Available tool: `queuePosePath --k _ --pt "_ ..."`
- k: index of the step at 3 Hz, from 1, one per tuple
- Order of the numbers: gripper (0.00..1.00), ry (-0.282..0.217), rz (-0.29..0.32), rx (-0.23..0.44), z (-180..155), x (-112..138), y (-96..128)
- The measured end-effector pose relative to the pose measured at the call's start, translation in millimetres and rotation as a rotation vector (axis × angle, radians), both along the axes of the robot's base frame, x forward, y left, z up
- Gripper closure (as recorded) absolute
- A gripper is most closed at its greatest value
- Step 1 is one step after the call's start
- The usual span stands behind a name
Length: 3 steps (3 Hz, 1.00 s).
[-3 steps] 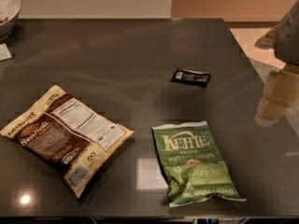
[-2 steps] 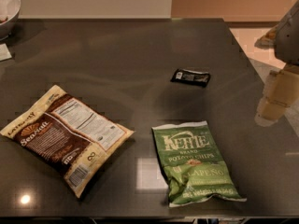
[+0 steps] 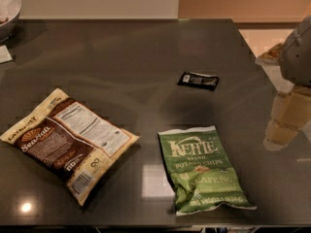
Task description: Pick green jalapeno chip bag
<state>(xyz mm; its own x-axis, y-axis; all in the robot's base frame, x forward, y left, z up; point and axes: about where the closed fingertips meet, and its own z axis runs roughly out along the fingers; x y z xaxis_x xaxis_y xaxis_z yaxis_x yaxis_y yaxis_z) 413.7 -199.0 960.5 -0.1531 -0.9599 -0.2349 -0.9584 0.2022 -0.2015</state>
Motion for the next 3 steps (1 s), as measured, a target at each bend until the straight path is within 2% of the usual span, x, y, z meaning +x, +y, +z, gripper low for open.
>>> queuePosePath --k 1,2,3 --pt "0.0 0.026 0.087 0.041 -23 -26 23" --pt "0.0 0.064 0.149 0.078 -55 -47 44" --pt "0.0 0.105 0.186 0.101 -88 -63 59"
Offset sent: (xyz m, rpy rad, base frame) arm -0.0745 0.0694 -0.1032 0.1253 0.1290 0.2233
